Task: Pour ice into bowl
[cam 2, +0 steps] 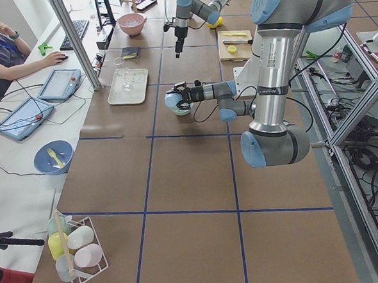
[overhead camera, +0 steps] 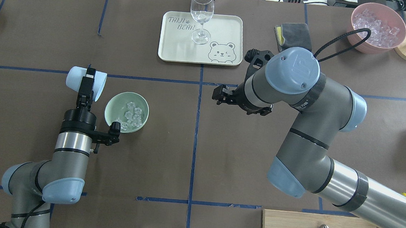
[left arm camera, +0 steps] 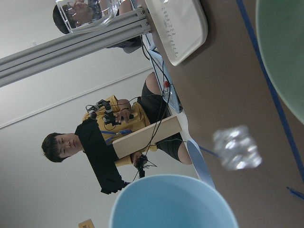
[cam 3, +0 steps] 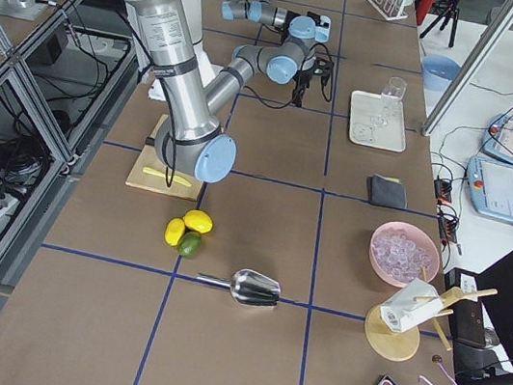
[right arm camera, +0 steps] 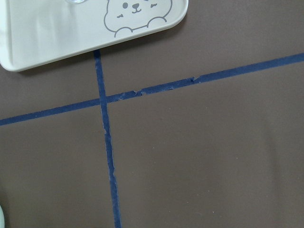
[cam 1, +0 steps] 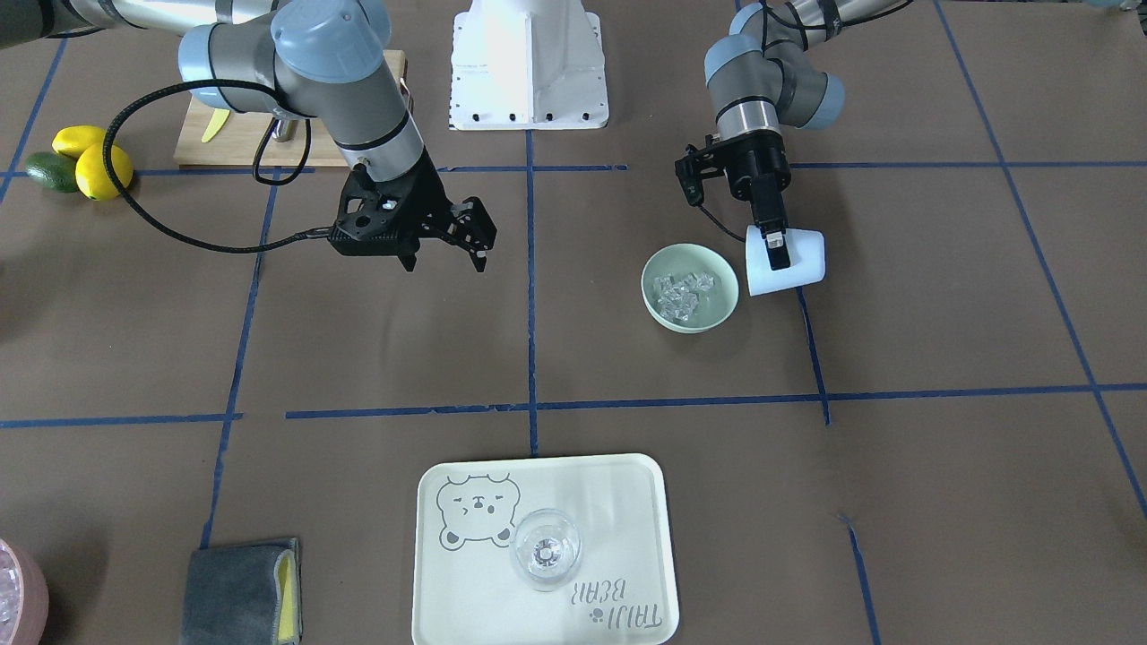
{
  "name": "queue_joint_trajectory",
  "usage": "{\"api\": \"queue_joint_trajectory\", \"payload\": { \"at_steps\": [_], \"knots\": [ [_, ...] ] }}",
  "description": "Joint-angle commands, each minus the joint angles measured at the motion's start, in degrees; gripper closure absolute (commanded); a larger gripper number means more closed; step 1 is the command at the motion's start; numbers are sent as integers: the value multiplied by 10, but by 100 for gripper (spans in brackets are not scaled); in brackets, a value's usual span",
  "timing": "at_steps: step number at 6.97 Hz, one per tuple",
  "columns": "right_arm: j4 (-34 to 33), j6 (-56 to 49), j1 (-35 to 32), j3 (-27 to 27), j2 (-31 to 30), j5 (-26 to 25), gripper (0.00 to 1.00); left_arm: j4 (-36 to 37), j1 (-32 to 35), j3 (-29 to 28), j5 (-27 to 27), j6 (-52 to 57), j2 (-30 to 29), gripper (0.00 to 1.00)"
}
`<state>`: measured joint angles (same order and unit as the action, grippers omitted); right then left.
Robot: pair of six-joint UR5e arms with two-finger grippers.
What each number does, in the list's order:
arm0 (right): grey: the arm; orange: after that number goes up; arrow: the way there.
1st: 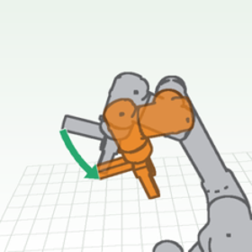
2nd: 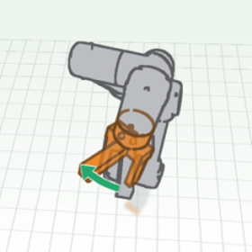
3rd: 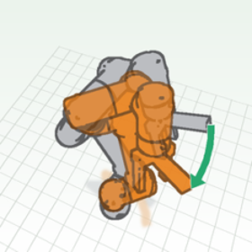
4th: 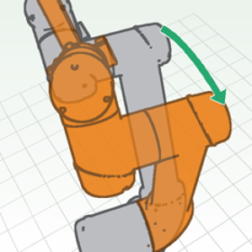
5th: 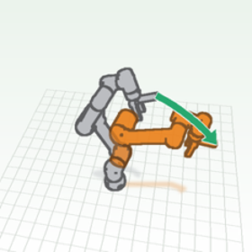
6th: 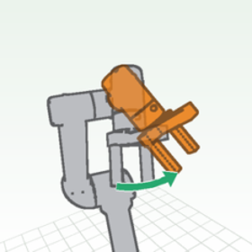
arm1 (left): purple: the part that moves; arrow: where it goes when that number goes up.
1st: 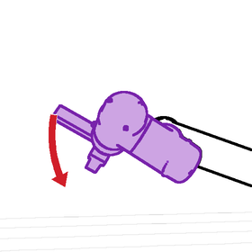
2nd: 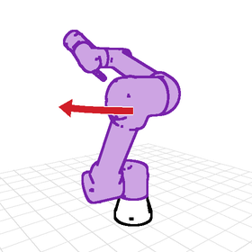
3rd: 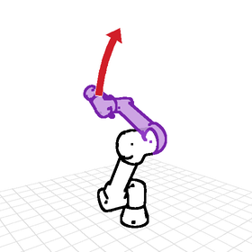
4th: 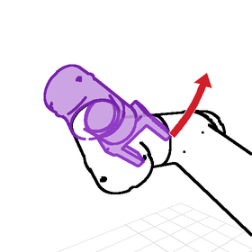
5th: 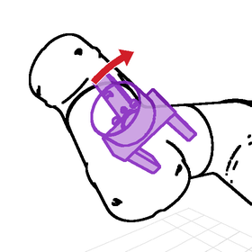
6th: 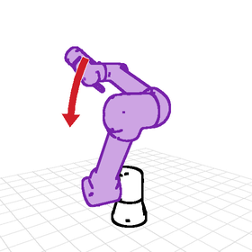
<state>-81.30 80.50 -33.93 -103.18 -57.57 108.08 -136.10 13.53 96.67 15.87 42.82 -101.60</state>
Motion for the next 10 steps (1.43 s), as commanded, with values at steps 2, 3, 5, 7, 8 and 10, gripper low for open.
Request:
{"api": "queue_joint_trajectory", "payload": {
  "at_steps": [2,3,5,7,8,10],
  "knots": [
    [0,-1,0,0,0,-1,0,-3,0,-1,0,-1,0,100],
    [0,-1,0,0,0,-1,0,-8,0,-1,0,-3,1,100],
    [0,0,1,0,0,-1,0,-20,1,5,0,-5,24,100],
    [0,0,2,1,1,-1,0,-118,2,4,0,0,107,100],
    [0,0,3,1,1,-1,0,-143,3,8,0,0,140,100],
    [0,0,3,1,2,-1,0,-209,4,4,-2,0,211,100]
  ]
}}
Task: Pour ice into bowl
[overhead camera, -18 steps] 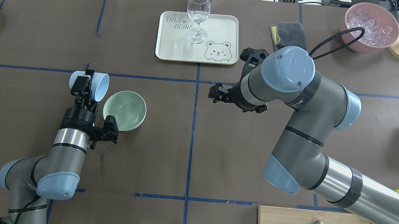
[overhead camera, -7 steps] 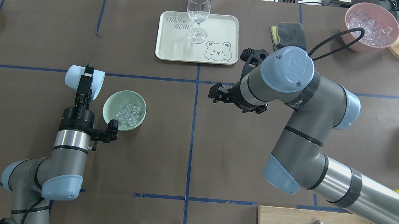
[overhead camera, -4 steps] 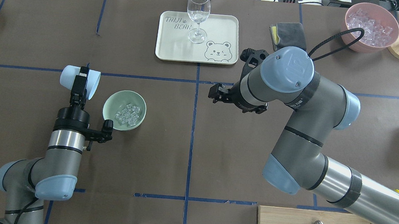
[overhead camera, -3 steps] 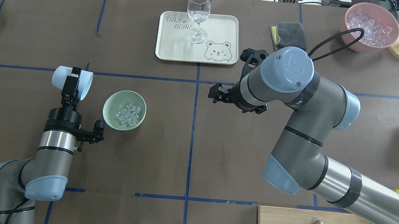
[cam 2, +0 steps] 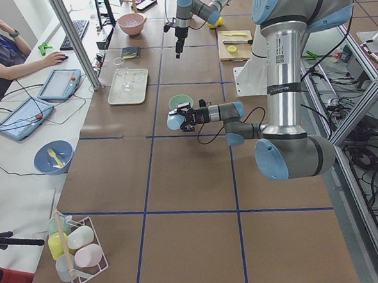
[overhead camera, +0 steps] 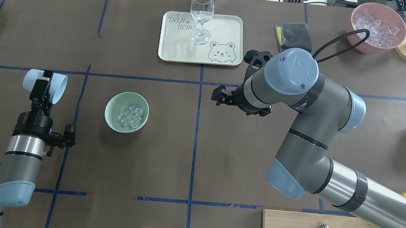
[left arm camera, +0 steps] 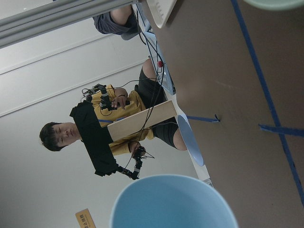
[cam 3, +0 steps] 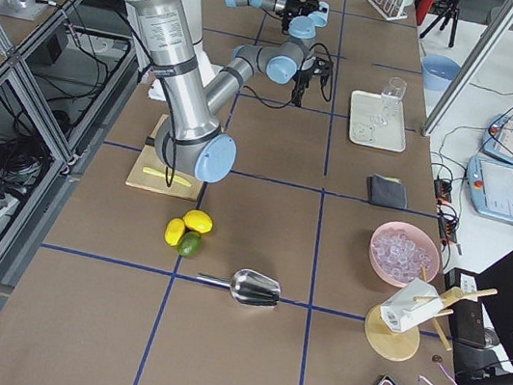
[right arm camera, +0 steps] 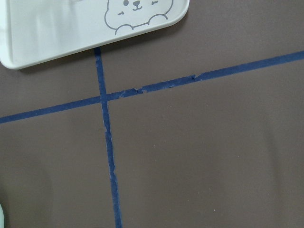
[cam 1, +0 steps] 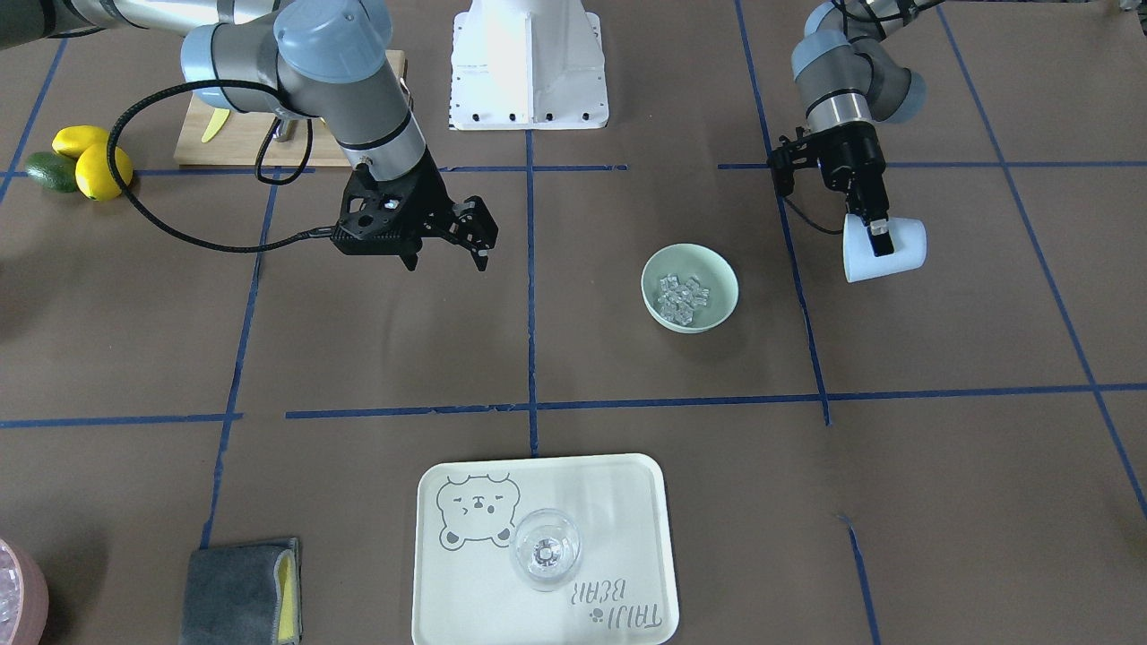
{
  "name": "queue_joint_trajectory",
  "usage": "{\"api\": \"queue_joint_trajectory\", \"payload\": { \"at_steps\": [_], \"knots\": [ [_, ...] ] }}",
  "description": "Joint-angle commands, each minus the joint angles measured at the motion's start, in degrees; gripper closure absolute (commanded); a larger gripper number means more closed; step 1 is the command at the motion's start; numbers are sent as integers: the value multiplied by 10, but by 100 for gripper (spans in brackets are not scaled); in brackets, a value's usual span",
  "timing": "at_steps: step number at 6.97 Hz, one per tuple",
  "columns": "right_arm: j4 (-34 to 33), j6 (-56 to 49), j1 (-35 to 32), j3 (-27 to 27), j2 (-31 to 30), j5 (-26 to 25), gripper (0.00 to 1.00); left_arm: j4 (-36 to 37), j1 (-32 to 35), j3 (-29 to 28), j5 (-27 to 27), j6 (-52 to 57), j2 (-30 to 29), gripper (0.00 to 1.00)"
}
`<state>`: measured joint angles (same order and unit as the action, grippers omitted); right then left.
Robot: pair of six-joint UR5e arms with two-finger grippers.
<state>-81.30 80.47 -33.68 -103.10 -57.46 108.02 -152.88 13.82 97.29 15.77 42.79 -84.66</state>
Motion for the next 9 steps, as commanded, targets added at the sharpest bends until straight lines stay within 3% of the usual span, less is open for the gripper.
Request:
{"api": "queue_joint_trajectory", "payload": {
  "at_steps": [1,5,8,9],
  "knots": [
    [0,0,1,0,1,-1,0,-82,1,-3,-14,9,83,100],
    [1,0,2,2,6,-2,0,-312,1,-88,-34,47,100,100],
    [1,0,2,1,7,-2,0,-424,0,-89,31,12,100,100],
    [1,-5,-1,1,7,-2,0,-425,0,-90,46,-85,100,100]
  ]
}}
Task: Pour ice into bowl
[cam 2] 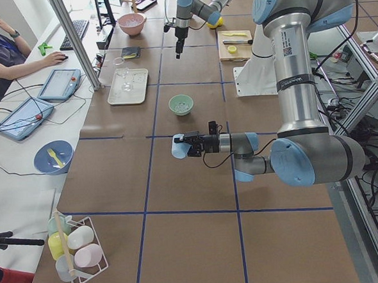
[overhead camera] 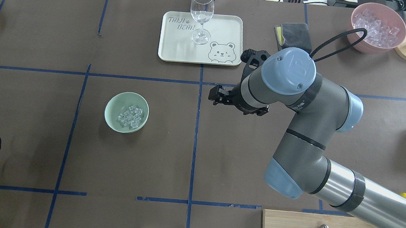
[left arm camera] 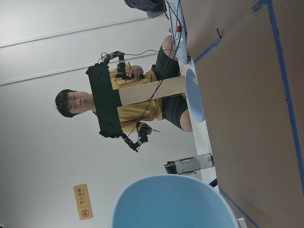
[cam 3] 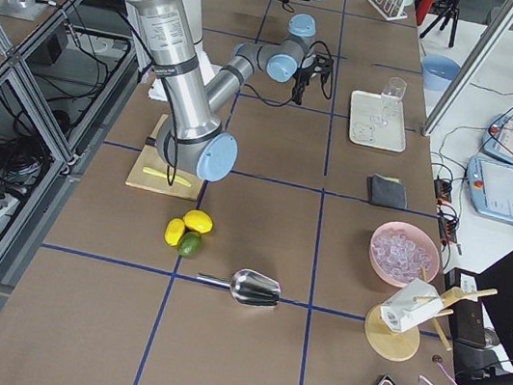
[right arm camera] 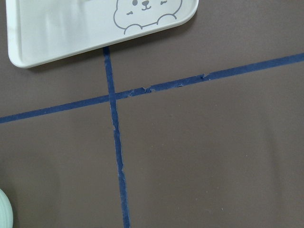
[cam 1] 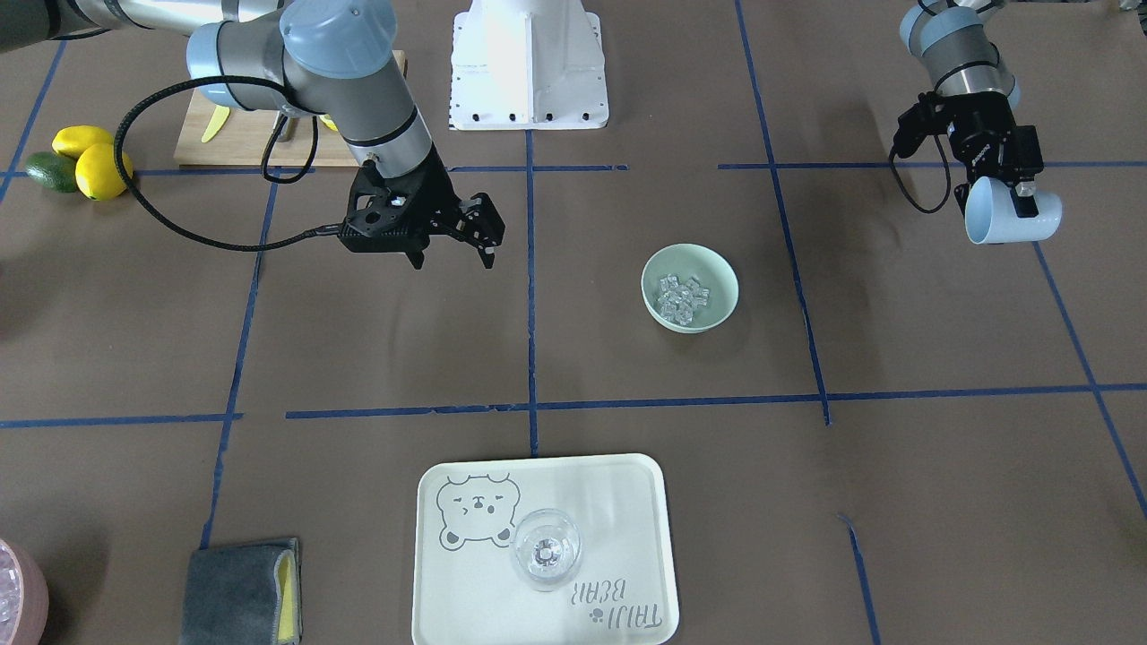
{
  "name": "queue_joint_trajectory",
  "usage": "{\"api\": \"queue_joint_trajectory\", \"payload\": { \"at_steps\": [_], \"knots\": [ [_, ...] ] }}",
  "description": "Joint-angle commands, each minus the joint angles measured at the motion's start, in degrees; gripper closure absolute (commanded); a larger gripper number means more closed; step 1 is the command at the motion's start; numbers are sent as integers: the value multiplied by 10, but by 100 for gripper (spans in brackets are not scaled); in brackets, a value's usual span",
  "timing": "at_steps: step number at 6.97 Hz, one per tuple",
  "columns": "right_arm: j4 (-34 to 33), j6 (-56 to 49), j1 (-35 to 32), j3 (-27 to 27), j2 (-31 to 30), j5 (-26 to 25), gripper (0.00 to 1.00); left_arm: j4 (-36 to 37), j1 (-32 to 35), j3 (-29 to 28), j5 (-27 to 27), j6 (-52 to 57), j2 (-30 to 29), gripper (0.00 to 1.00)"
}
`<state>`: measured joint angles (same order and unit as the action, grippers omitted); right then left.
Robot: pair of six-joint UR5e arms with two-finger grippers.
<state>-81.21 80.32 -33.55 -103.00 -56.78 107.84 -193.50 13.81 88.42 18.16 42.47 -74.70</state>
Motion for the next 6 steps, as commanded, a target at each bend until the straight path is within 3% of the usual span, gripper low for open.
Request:
{"api": "queue_joint_trajectory", "payload": {
  "at_steps": [1,6],
  "knots": [
    [0,-4,-4,0,0,0,0,-19,0,-9,43,-180,-1,100],
    [-1,-5,-10,0,4,2,0,-20,-1,-17,90,-607,-3,100]
  ]
}}
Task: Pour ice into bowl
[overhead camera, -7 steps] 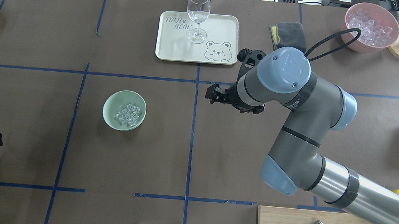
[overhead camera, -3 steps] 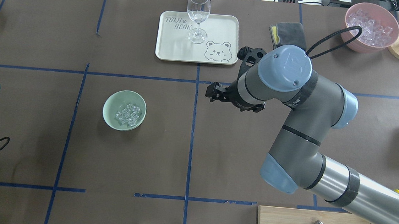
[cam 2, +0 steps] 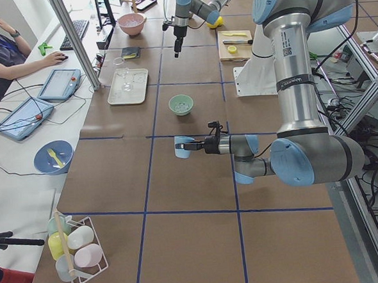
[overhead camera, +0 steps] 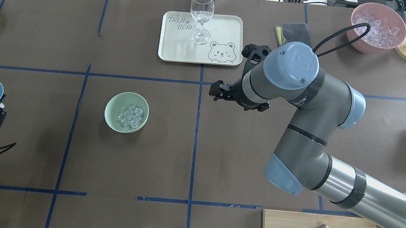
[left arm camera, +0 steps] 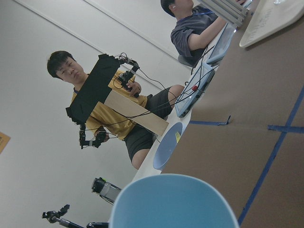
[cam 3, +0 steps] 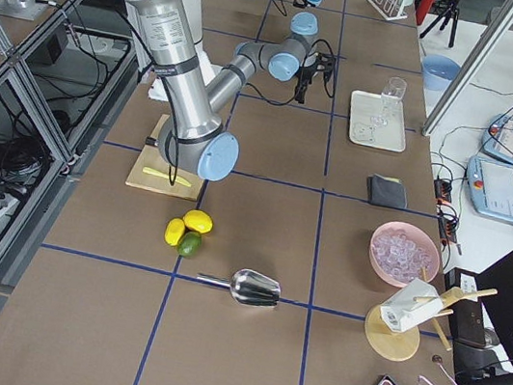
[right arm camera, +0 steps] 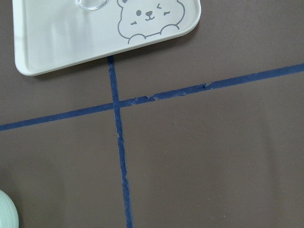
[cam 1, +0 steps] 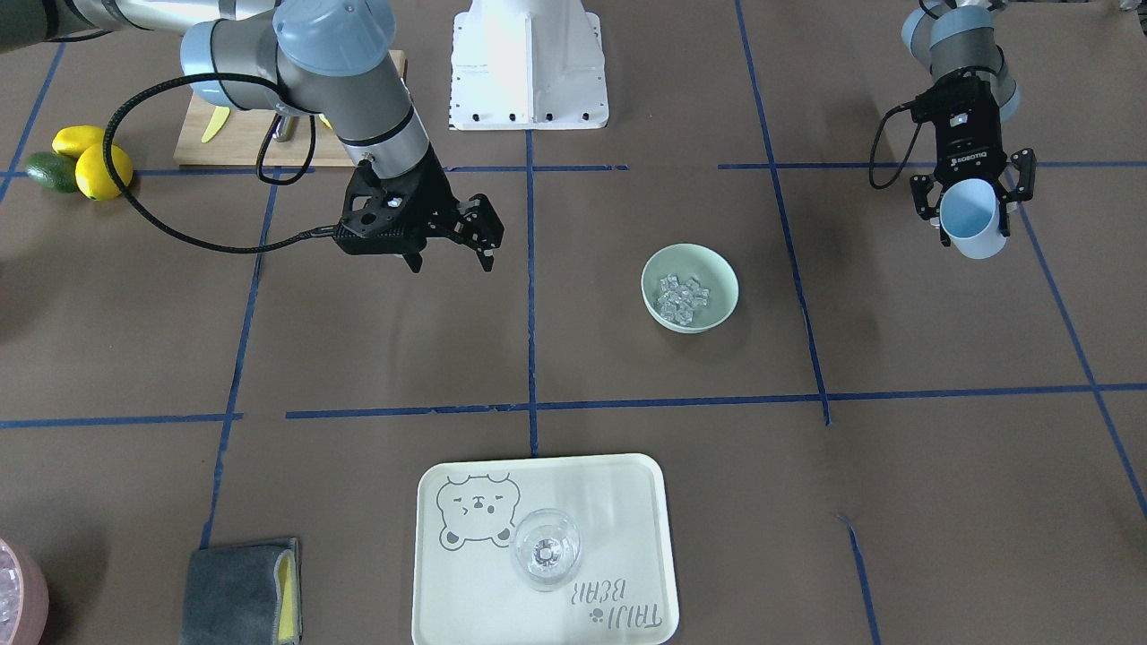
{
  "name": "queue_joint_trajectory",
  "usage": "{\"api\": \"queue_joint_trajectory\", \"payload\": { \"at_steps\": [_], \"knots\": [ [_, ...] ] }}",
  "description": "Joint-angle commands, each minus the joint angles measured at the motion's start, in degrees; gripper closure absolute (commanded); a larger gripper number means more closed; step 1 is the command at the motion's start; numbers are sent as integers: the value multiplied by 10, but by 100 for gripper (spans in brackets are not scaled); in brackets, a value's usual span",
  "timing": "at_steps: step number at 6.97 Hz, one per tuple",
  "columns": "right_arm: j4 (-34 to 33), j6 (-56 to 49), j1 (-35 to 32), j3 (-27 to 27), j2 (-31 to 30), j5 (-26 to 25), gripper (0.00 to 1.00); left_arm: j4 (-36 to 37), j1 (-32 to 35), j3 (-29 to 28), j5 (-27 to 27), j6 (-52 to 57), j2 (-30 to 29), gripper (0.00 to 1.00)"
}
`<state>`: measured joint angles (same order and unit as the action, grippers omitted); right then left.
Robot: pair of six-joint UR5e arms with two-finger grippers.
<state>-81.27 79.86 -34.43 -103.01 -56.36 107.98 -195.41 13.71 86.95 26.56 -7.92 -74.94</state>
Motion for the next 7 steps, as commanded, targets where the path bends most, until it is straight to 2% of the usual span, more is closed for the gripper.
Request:
{"api": "queue_joint_trajectory", "payload": {
  "at_steps": [1,4,6,7],
  "knots": [
    [-1,-1,-1,0,0,1,0,0,0,-15,5,-150,1,100],
    [-7,-3,-7,-1,-2,3,0,2,1,-22,13,-359,1,100],
    [-7,-1,-4,0,0,3,0,3,3,-27,25,-381,2,100],
    [-5,6,7,3,1,-1,0,5,2,-30,26,-427,1,100]
  ]
}}
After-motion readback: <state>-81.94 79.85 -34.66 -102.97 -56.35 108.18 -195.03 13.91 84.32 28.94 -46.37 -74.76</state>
